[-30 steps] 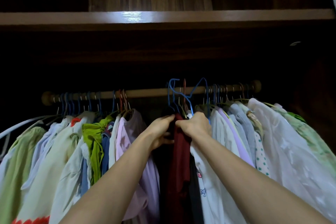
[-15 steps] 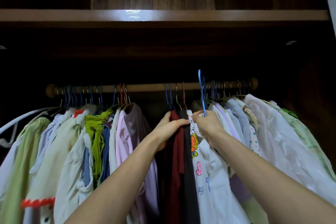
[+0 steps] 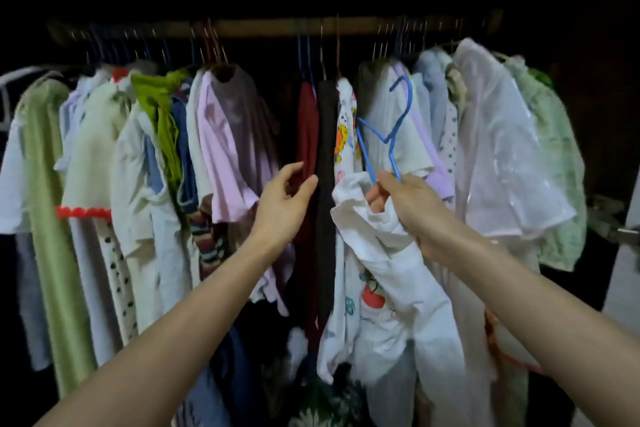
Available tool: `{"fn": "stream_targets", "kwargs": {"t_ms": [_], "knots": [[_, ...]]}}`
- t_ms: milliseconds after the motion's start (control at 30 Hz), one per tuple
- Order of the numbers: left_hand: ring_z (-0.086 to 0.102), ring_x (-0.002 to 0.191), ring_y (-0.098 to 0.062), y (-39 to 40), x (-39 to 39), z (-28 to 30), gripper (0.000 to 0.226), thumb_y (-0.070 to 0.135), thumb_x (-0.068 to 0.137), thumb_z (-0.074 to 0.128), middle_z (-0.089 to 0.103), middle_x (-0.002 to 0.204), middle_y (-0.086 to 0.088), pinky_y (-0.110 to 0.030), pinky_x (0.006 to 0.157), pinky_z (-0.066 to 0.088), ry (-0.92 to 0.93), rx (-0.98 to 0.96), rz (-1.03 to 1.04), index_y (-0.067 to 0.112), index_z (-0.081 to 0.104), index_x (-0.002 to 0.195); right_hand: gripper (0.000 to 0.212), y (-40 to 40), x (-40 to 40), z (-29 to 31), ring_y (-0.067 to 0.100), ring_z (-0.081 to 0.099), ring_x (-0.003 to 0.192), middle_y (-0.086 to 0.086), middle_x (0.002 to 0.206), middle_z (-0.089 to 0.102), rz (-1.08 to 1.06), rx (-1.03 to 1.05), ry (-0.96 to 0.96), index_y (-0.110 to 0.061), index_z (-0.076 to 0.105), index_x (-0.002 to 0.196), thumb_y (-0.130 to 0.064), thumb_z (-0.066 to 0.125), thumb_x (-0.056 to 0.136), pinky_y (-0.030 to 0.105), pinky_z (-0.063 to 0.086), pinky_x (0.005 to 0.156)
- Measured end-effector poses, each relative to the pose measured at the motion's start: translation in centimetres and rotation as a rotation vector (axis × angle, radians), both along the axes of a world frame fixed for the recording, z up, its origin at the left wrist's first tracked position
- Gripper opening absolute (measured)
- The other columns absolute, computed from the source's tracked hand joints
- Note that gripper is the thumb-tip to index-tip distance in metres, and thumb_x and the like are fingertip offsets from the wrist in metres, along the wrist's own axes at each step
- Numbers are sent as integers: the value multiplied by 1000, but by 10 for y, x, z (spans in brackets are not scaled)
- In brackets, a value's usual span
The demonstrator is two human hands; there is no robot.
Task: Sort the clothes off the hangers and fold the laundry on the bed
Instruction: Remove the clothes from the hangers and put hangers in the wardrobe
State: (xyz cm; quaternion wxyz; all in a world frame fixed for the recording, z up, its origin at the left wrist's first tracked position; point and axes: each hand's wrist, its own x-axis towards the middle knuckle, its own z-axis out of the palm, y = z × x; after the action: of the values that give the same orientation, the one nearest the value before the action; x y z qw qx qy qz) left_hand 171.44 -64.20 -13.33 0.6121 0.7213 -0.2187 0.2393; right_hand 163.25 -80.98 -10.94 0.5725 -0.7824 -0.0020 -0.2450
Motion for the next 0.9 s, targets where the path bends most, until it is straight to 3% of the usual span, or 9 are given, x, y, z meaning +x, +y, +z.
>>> {"fn": "stream_targets", "kwargs": {"t_ms": [67,133,267,367,500,633,733,800,900], "knots": [[60,81,-9,5,-16,-26,6,19,94,60,66,82,7,-38,85,54,-29,-105,-10,20,66,94,49,3,-3,-25,14,54,57,1,57,60,50,-12,45,-12,63,62,-35,44,99,28,45,68],[59,68,0,7,-33,-56,14,21,96,56,65,68,14,-22,71,50,55,-130,-100,18,65,85,50,8,-6,-51,16,54,61,2,57,58,43,-16,56,-13,62,59,-35,44,99,31,44,72],[63,102,-7,15,-60,-144,34,42,84,58,68,104,7,-24,92,49,219,30,-426,20,62,110,48,28,-23,-120,11,51,52,-4,53,57,-19,26,44,-17,58,58,-36,45,99,26,41,62],[58,111,-3,24,-75,-215,41,29,88,64,63,116,6,-21,96,45,224,75,-527,16,53,125,48,52,-39,-184,13,54,57,3,58,58,-14,32,78,-15,58,59,-36,43,100,27,43,64],[65,81,-1,39,-97,-285,8,21,95,59,72,89,5,-15,74,50,338,61,-548,18,64,101,44,80,-61,-265,12,49,56,5,60,52,-34,52,145,-15,56,62,-32,43,100,25,40,57],[58,68,-13,67,-117,-358,30,33,93,59,63,71,-3,-26,63,43,503,145,-513,6,61,81,46,97,-77,-342,9,47,48,4,52,50,-73,96,253,-13,54,57,-25,45,100,20,40,50],[60,81,-25,99,-123,-405,24,30,85,65,65,87,-18,-37,75,46,681,-13,-391,6,66,88,38,108,-84,-391,5,39,40,1,49,43,-107,25,378,-9,49,60,-15,45,98,22,35,46],[50,76,-31,120,-122,-424,23,27,60,72,55,76,-18,-42,71,39,895,-235,-270,12,61,74,38,118,-88,-418,7,41,40,2,50,44,-49,-76,507,-7,47,62,-13,41,99,19,34,41],[53,65,-26,141,-125,-435,20,22,62,62,51,74,-13,-30,62,45,1163,-343,-278,11,56,78,41,140,-91,-449,9,41,28,3,46,50,127,-50,703,-9,46,64,-23,40,102,18,32,33]]}}
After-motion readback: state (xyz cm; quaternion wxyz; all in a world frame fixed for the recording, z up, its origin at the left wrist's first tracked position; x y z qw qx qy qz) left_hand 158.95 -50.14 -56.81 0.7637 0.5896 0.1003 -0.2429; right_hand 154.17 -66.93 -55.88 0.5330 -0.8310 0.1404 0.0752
